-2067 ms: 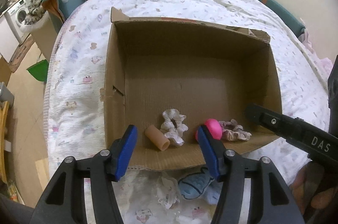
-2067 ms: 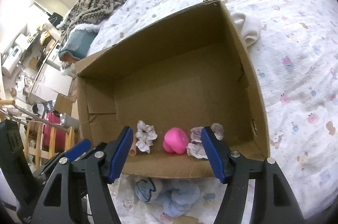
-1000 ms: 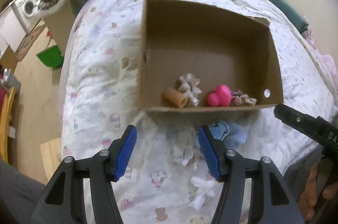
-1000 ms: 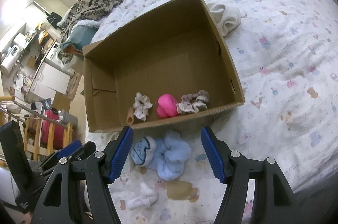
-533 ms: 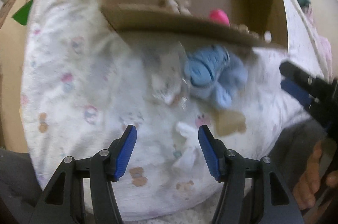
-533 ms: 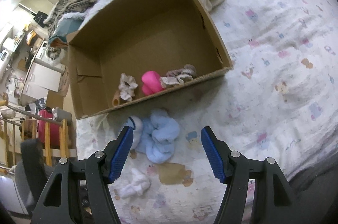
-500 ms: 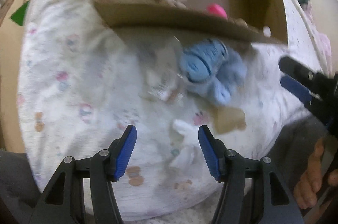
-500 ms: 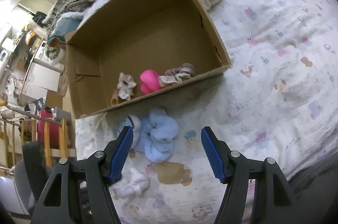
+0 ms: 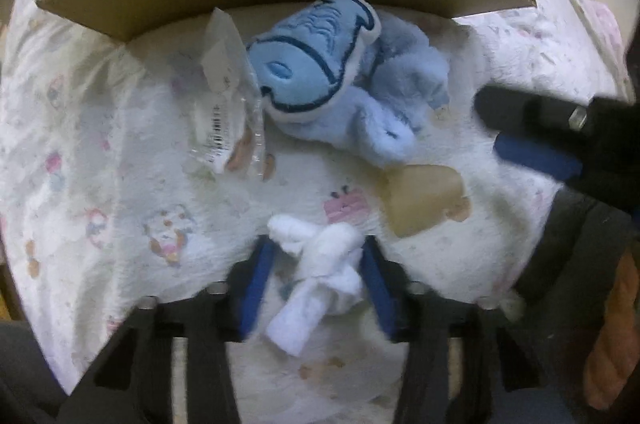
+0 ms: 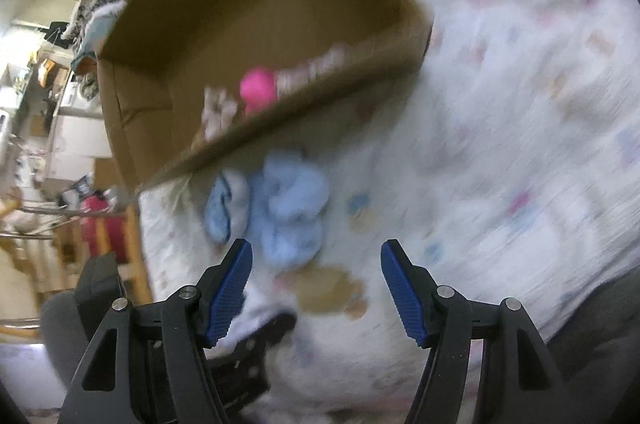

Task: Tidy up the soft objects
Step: 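Grasp the white sock with the left tool while the right tool grasps the tan patch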

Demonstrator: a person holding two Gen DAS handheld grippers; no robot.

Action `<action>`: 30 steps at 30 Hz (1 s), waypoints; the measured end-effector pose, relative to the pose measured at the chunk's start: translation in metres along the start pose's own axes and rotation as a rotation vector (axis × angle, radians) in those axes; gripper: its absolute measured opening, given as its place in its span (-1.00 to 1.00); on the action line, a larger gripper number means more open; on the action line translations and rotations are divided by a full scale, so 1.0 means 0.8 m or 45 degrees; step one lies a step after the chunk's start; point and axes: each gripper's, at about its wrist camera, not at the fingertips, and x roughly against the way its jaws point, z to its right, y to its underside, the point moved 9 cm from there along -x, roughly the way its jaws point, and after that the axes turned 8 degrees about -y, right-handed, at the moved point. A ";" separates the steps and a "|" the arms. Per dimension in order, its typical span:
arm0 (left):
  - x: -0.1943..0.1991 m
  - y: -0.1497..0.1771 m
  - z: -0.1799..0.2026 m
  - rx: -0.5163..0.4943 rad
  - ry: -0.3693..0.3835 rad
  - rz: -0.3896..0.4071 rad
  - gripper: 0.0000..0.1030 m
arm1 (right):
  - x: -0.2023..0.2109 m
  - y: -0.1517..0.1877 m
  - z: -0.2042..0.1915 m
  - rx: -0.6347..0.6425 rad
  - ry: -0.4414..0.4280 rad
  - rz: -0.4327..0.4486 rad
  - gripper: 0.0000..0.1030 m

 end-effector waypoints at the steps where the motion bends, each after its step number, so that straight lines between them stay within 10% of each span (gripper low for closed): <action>1: 0.001 0.001 0.001 -0.006 0.005 0.005 -0.47 | -0.006 0.004 0.001 -0.004 0.001 -0.031 0.37; 15: 0.099 -0.018 -0.053 0.143 -0.049 0.301 -0.53 | -0.056 0.026 -0.013 0.183 0.175 -0.173 0.34; 27: 0.101 -0.031 -0.100 0.280 -0.143 0.347 -0.53 | -0.076 0.036 -0.018 0.308 0.298 -0.201 -0.83; 30: 0.102 -0.030 -0.103 0.285 -0.156 0.359 -0.53 | -0.069 0.039 -0.024 0.313 0.267 -0.181 -0.83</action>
